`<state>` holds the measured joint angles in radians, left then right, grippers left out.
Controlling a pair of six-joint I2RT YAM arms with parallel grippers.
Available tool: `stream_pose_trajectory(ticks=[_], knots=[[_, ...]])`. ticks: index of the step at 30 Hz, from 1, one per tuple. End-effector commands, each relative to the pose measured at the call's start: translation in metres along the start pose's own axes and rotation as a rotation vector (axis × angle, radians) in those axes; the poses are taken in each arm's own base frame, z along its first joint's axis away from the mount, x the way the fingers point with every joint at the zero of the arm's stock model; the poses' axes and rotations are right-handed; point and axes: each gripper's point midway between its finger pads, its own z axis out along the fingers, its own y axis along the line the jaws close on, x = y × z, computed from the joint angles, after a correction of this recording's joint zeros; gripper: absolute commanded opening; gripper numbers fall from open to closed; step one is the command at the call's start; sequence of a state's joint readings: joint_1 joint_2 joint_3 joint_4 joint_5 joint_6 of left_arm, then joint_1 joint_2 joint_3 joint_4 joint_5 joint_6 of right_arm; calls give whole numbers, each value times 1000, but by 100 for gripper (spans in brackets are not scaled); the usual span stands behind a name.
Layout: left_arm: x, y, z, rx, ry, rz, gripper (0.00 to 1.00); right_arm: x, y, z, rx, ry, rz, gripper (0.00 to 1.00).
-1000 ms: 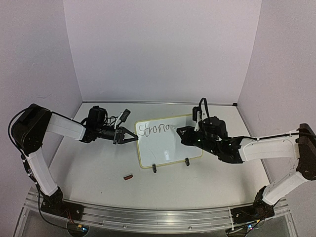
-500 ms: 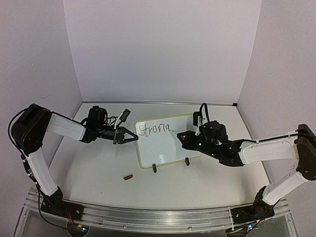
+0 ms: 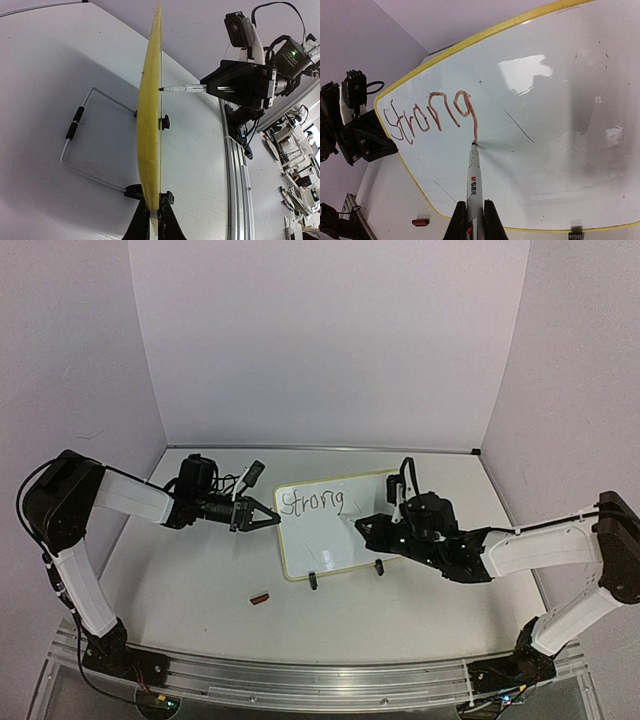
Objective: Write a sentence on the whiteboard
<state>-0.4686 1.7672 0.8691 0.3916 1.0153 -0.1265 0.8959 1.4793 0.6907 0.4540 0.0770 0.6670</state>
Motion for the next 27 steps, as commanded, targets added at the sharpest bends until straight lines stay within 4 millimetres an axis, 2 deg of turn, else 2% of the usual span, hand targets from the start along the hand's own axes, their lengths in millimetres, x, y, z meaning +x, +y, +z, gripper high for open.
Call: stream_pose_trajectory(ticks=[1, 8, 17, 22, 27], knots=[[3, -6, 6, 3, 24, 32, 0, -5, 9, 10, -13, -12, 0, 0], [3, -7, 5, 0, 25, 34, 0, -24, 28, 12, -68, -68, 6, 0], [3, -7, 5, -3, 27, 36, 0, -55, 53, -28, -202, -174, 23, 0], [4, -6, 5, -5, 27, 35, 0, -62, 43, -47, -165, -212, 3, 0], [4, -5, 5, -8, 28, 35, 0, -67, 31, -58, -98, -219, -40, 0]])
